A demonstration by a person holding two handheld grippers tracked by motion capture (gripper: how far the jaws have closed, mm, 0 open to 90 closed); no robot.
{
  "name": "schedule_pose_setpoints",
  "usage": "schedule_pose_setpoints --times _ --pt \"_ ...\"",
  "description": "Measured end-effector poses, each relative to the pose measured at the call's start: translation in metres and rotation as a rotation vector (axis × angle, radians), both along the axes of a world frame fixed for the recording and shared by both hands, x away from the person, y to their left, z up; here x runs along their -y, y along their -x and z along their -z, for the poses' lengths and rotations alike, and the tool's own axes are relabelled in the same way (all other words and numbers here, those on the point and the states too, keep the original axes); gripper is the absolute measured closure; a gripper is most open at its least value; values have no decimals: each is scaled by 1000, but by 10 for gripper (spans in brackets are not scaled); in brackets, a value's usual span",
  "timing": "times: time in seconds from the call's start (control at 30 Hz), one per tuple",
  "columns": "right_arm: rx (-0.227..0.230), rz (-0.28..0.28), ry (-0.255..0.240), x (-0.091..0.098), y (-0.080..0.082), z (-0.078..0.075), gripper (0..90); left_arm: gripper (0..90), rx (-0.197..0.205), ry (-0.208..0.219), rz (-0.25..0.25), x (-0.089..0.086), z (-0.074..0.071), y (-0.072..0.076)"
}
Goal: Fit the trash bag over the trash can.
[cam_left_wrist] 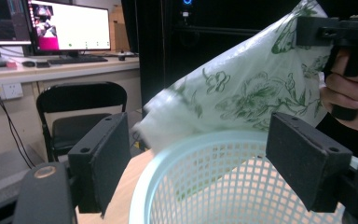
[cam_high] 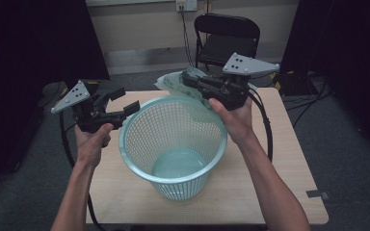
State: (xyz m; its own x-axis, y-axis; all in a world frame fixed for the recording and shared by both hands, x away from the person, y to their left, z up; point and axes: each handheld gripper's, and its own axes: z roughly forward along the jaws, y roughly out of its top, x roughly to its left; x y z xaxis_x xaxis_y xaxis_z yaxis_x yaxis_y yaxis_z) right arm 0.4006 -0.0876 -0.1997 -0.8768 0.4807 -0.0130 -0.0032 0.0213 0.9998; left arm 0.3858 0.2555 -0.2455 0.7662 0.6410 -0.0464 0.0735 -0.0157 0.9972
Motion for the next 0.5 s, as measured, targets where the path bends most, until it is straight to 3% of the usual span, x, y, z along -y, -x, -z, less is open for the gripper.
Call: schedule_pose_setpoints --times 0.03,0.17,0.27,0.3,0.4,0.43,0.5 --pt "1 -30 -14 -7 3 -5 900 198 10 -10 -4 4 -4 -2" --pt "15 -57 -15 -16 8 -11 900 192 32 -14 -7 9 -9 -3" --pt "33 -80 15 -27 12 -15 900 193 49 -9 -5 15 -13 -5" --pt "39 -89 37 -35 12 -15 900 212 57 -3 1 18 -14 -7" --pt "35 -105 34 -41 14 -14 900 270 76 -31 24 26 -14 -12" --pt "37 -112 30 -45 15 -14 900 318 86 -66 43 30 -13 -12" --pt "36 -117 26 -46 15 -13 900 368 92 -78 36 31 -13 -11"
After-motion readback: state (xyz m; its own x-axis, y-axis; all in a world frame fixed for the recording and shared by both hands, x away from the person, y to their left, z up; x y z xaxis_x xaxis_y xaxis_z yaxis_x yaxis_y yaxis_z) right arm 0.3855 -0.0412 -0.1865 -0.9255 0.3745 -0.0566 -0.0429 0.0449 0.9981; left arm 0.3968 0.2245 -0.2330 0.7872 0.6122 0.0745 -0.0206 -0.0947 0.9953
